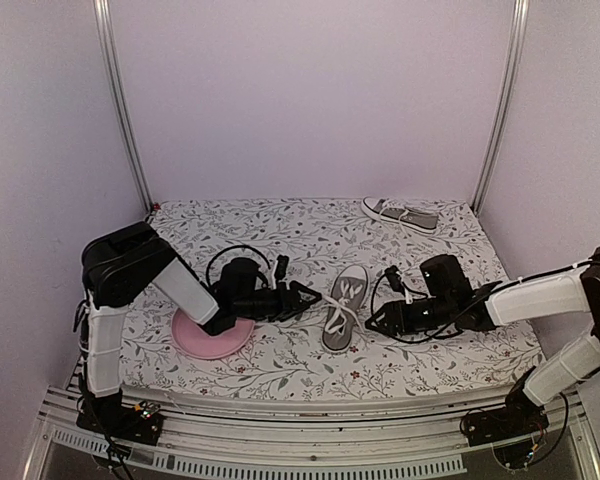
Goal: Tie the shoes
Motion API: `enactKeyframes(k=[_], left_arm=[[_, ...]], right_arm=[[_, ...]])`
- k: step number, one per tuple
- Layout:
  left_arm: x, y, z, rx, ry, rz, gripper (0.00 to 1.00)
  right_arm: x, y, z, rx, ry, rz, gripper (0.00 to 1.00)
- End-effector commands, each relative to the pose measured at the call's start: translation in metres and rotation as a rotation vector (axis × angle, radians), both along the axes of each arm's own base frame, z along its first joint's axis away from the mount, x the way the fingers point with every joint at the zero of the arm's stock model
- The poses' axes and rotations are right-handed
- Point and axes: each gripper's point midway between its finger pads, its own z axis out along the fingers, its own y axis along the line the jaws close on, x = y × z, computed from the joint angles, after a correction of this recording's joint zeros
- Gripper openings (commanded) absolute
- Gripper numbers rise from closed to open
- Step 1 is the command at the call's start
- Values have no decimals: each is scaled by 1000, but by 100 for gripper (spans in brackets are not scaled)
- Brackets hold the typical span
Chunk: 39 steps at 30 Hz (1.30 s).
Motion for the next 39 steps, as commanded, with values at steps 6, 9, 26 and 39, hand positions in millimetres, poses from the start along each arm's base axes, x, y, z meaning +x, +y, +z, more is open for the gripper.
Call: enactKeyframes(k=[6,9,26,39], left_arm=[[-28,-29,19,239,-43,-69,75],[-38,-36,2,370,-23,-89,77],[-26,-62,-23,485,-5,-77,37],[74,-3,60,475,-179,130,0]], right_arm=[[30,-38,34,-20,-120,-228,72],[39,-51,40,-61,-163,-290,77],[57,-89,52,-167,-264,-454,80],[170,-145,104,-238,-342,-590,89]])
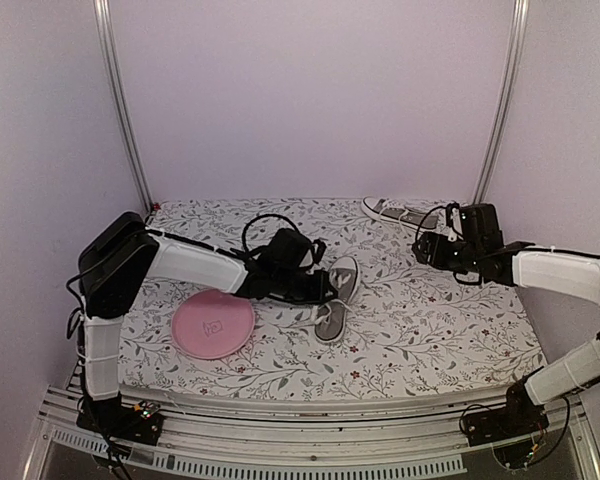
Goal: Tie the shoes
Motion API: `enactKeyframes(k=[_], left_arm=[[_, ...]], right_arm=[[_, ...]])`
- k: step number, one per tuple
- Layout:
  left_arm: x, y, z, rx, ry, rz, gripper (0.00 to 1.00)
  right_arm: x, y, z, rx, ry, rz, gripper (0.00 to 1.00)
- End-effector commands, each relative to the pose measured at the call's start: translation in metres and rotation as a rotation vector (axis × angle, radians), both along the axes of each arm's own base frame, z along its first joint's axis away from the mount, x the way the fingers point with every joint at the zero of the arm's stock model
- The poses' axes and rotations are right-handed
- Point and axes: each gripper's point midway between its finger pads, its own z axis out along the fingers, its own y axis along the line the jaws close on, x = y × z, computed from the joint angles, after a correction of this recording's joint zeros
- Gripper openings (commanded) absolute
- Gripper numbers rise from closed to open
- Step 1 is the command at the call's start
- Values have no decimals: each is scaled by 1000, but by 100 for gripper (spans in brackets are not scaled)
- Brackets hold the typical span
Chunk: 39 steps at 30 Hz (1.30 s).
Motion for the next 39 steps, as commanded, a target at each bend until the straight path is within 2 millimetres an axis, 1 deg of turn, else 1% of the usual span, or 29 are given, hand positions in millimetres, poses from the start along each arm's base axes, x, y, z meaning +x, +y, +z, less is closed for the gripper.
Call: enactKeyframes(k=[1,3,5,6,8,10,13,15,16,17,18,19,20,21,23,24,25,26,27,30,32,34,36,37,38,39], left_arm=[[82,54,50,18,-142,134,0],[103,70,58,27,-172,140,0],[124,85,63,41,-200,142,0],[138,96,65,52,-207,153,0],[159,113,62,73,-212,161,0],[177,129,58,91,-212,164,0],[200,145,53,103,-219,163,0],[211,153,46,111,-213,157,0],[216,155,45,109,-213,154,4],[219,158,43,105,-208,157,19],[222,161,42,98,-205,161,33],[223,162,44,92,-208,166,46],[224,165,47,90,-213,173,56],[225,168,50,91,-222,181,64],[223,173,61,88,-244,196,72],[221,176,66,85,-251,205,75],[219,180,72,83,-260,216,77],[215,186,74,86,-261,231,78],[211,192,81,85,-270,244,79],[197,211,98,83,-292,293,80],[184,225,125,71,-328,327,80],[172,238,129,76,-325,360,81],[159,252,131,77,-317,396,81],[150,259,123,86,-296,410,81],[143,264,122,88,-290,422,81],[137,269,122,93,-287,437,81]], right_arm=[[58,-17,20,-82,-36,11,90],[84,-25,20,-103,-36,16,90],[109,-35,15,-135,-21,21,89],[120,-39,10,-156,-13,27,89],[148,-46,13,-207,-29,46,89],[170,-55,5,-244,-25,65,89],[199,-71,2,-299,-45,79,91],[215,-79,-4,-336,-54,111,92],[223,-81,-8,-341,-52,133,93],[232,-83,-8,-341,-58,151,93],[236,-86,-19,-355,-41,169,93],[243,-88,-21,-359,-42,180,93],[247,-86,-28,-368,-33,204,93],[250,-86,-35,-373,-24,224,93],[255,-82,-52,-388,-7,275,93],[255,-79,-72,-383,21,301,93],[255,-76,-82,-381,36,329,93],[257,-73,-86,-370,38,351,92],[257,-69,-91,-354,41,376,91],[259,-56,-97,-310,28,436,85],[261,-49,-96,-281,20,464,80],[262,-47,-96,-269,13,473,69],[264,-47,-98,-273,7,473,54],[264,-48,-98,-279,8,469,45],[264,-48,-97,-280,9,467,32],[264,-49,-93,-283,5,464,16]])
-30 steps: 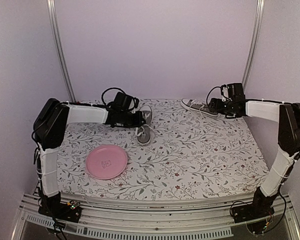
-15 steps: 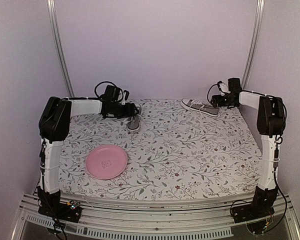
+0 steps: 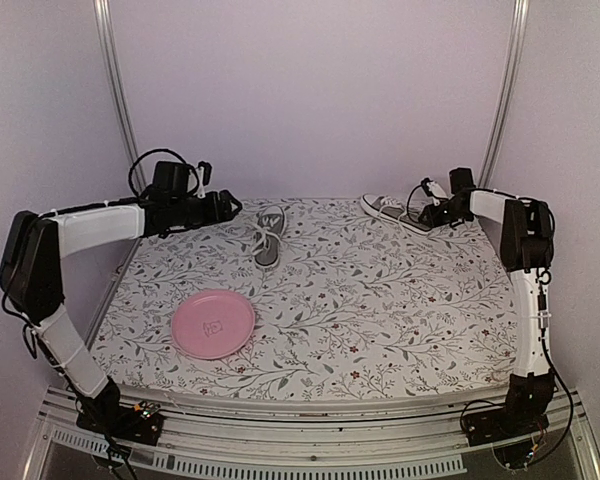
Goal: Tie the shoes
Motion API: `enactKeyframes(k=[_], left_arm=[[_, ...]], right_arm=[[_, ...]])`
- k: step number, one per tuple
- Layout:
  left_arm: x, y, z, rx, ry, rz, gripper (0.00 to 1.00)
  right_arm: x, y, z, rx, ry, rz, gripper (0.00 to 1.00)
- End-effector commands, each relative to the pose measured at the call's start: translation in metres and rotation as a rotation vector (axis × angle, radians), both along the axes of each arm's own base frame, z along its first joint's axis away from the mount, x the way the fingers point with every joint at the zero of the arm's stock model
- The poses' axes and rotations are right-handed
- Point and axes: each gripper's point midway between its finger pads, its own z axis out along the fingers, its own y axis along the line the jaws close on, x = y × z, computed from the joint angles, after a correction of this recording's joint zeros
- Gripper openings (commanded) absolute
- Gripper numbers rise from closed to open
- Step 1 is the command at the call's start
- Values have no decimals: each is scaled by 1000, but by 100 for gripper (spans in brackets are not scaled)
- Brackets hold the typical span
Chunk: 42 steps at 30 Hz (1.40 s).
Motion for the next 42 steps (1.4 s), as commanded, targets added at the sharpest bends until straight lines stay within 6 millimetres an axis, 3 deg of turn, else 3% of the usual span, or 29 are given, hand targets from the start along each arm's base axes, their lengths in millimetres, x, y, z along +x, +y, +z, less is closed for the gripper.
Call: enactKeyframes(k=[1,2,5,6,8,11,15,18,23,26,28,30,32,37,42], left_arm=[[-22,30,-10,4,25,95,81],[-28,34,-10,6,27,105,81],[-42,44,-11,5,34,128,81],[-46,46,-13,4,38,133,81],[-53,50,-15,-3,43,143,81],[-61,52,-15,-12,39,142,82],[-70,52,-19,-20,46,124,82],[-78,51,-23,-28,57,107,82],[-94,54,-24,-38,51,95,82],[-101,57,-23,-41,41,95,82],[-105,59,-22,-49,36,99,82],[-108,60,-21,-57,33,102,82],[-110,61,-22,-63,32,106,82],[-114,61,-24,-63,35,101,82],[-115,58,-33,-67,61,97,82]], right_arm=[[-3,23,3,38,-1,61,8],[-4,23,9,37,-11,59,3],[-12,33,41,14,-73,55,2],[-16,37,69,7,-123,46,2],[-27,51,102,-11,-185,34,2],[-51,77,148,-11,-251,5,2],[-95,127,184,39,-263,2,2],[-125,165,189,115,-199,-20,2],[-183,256,203,250,-137,8,2],[-211,294,209,321,-113,-8,2],[-223,305,210,334,-117,-60,2],[-230,301,202,327,-111,-155,2],[-234,287,183,330,-78,-263,2],[-259,236,108,216,26,-452,2],[-296,216,65,168,125,-523,2]])
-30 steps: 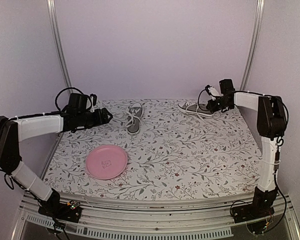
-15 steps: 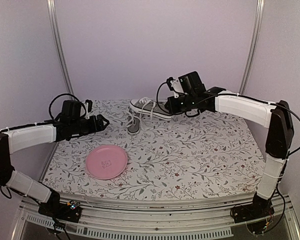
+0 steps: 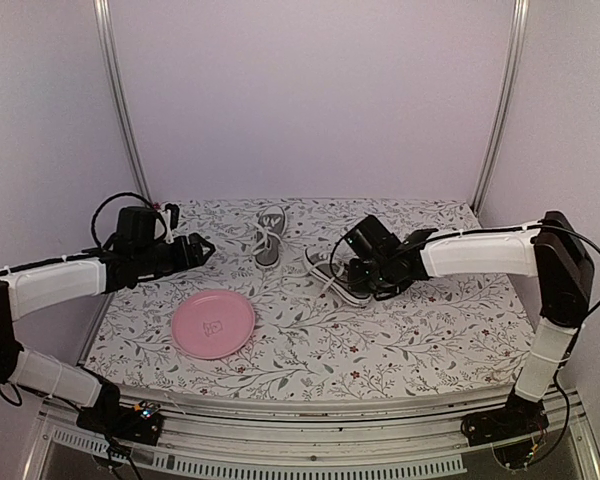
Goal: Tie the shoes
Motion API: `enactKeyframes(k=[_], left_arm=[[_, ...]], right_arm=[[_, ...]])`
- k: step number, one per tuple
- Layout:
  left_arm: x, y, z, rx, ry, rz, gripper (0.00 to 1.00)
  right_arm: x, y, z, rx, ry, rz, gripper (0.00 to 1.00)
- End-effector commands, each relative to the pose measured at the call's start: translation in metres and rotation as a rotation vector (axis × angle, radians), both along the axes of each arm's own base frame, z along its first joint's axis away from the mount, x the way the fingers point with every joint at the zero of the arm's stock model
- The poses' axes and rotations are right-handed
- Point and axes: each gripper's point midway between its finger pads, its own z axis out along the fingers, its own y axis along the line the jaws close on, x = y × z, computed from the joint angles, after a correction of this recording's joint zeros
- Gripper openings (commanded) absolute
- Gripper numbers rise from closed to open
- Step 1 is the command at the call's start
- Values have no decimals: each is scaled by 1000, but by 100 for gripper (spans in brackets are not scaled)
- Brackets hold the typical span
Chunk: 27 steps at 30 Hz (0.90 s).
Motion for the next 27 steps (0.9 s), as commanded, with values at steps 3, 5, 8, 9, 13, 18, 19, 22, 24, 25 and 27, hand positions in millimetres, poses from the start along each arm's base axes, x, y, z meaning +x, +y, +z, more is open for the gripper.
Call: enactKeyframes(k=[3,5,8,9,13,18,19,22,24,25,27], left_arm=[[0,-3,-4,-25,4,-3,82],[0,-7,-6,-24,12,-12,82],[-1,-17,-9,-20,23,-31,81],[-2,-21,-9,-20,25,-38,82],[-8,-34,-11,-38,39,-58,81],[-19,-37,-14,-70,39,-28,81],[-22,-37,-14,-74,39,-22,81],[-29,-38,-15,-75,45,-6,81],[-37,-41,-15,-78,60,-7,81],[-40,-41,-14,-79,68,-8,81],[-48,-44,-13,-87,80,-10,81]], right_arm=[[-36,-18,2,44,2,-160,2],[-48,-12,-3,68,35,-138,2],[-69,8,-6,140,114,-35,20],[-75,12,-5,155,131,-2,33],[-88,3,8,125,121,57,72],[-69,16,45,51,-50,272,81],[-63,23,46,30,-60,327,81],[-43,55,55,37,-84,452,79],[-27,79,59,59,-98,520,78],[-18,91,58,54,-99,558,75],[-1,112,36,38,-47,601,70]])
